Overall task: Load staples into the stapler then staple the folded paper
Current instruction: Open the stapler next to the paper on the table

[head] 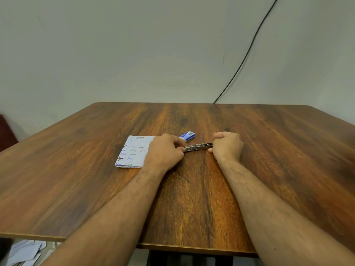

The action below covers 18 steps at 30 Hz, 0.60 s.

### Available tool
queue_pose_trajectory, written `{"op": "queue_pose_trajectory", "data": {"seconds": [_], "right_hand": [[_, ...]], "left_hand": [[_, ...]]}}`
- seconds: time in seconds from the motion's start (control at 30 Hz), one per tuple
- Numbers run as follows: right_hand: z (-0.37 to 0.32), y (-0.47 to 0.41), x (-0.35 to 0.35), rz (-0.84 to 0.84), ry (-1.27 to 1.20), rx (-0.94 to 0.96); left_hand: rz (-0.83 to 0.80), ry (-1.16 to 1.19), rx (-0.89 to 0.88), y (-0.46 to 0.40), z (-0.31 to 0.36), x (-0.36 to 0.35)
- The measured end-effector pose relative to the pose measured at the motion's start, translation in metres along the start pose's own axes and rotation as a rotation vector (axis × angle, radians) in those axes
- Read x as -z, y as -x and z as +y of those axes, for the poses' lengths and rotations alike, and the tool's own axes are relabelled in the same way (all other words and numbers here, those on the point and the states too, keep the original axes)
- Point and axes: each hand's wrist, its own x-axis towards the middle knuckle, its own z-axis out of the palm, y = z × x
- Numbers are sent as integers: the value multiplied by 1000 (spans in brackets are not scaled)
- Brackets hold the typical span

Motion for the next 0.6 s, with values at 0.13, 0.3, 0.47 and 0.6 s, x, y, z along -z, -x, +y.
{"op": "queue_pose_trajectory", "data": {"seconds": [0.13, 0.3, 0.47, 0.6], "right_hand": [[-1, 2, 6, -39, 37, 40], [-3, 12, 4, -208, 150, 241], [-5, 14, 5, -280, 228, 336], [-5, 14, 6, -306, 218, 365]], "left_hand": [[15, -11, 12, 3, 2, 3], [3, -52, 58, 3, 5, 2], [24, -45, 63, 1, 2, -1], [24, -18, 26, -1, 0, -2]]}}
